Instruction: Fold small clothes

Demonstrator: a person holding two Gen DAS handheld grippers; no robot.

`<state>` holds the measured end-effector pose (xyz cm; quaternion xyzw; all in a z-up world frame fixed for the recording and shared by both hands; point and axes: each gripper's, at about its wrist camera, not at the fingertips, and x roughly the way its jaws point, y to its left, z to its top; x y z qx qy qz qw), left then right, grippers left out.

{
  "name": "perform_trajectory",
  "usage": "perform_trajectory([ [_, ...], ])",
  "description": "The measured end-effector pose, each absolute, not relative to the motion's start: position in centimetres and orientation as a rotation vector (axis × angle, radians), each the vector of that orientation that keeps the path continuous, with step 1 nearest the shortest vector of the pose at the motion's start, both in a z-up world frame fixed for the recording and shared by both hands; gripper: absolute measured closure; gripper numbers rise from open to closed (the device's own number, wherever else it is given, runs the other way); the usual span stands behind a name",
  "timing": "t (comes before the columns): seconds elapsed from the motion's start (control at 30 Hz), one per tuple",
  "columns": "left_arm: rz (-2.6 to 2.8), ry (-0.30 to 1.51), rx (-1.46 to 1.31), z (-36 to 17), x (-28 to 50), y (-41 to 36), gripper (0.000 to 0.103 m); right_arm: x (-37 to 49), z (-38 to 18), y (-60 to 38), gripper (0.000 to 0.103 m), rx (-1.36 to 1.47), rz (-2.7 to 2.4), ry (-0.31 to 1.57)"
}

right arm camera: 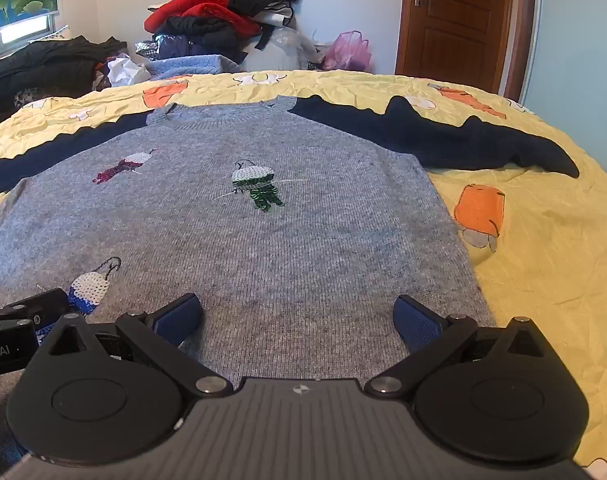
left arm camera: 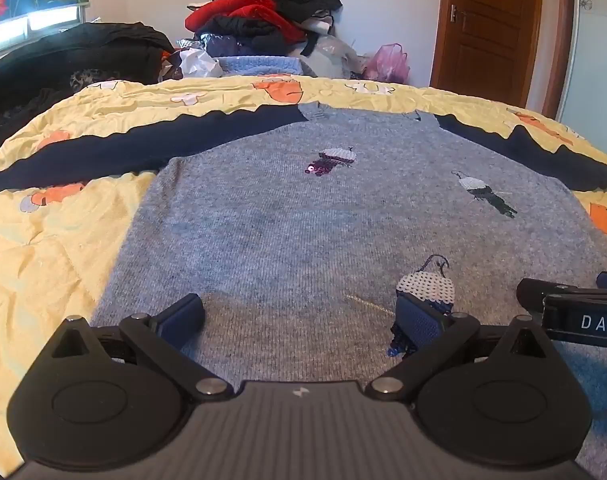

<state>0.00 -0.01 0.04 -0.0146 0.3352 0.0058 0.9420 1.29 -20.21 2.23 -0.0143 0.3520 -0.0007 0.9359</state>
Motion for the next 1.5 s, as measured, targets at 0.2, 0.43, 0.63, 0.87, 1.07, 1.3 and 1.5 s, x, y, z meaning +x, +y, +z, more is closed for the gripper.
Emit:
perform_trajectory([
  [0.2, 0.007, 0.703, -0.029, 0.34, 0.13, 0.27, 0.0, 1.24, 2.23, -20.23, 0.0, -0.028, -0.001, 0.717],
  [0.43, -0.004, 0.723, -0.017, 0.23, 0.35, 0.16, 0.0, 1.22, 2.25, -20.24, 0.0, -0.027, 0.0, 0.717],
  [0.63, -0.003, 0.711, -0.019, 0.17, 0.07, 0.14, 0.0, 1.19, 2.26, -20.26, 0.0, -0.027, 0.0, 0.716],
  [0.87, -0.005, 0.712, -0.011, 0.19, -0.02, 0.17, 0.0, 1.16, 2.25, -20.25, 0.0, -0.026, 0.0, 0.716],
  [1.07, -0.01, 0.712, -0.016, 0.23, 0.06, 0.28, 0.0, 1.15, 2.25, -20.24, 0.0, -0.026, 0.0, 0.716],
  [1.3, -0.008, 0.713, -0.01, 0.23, 0.07, 0.2, 0.0, 1.14, 2.26, -20.23, 0.0, -0.026, 0.0, 0.716],
  [1.5, -0.008, 0.713, -0.01, 0.23, 0.05, 0.25, 0.0, 1.15, 2.26, -20.24, 0.0, -0.026, 0.0, 0.716],
])
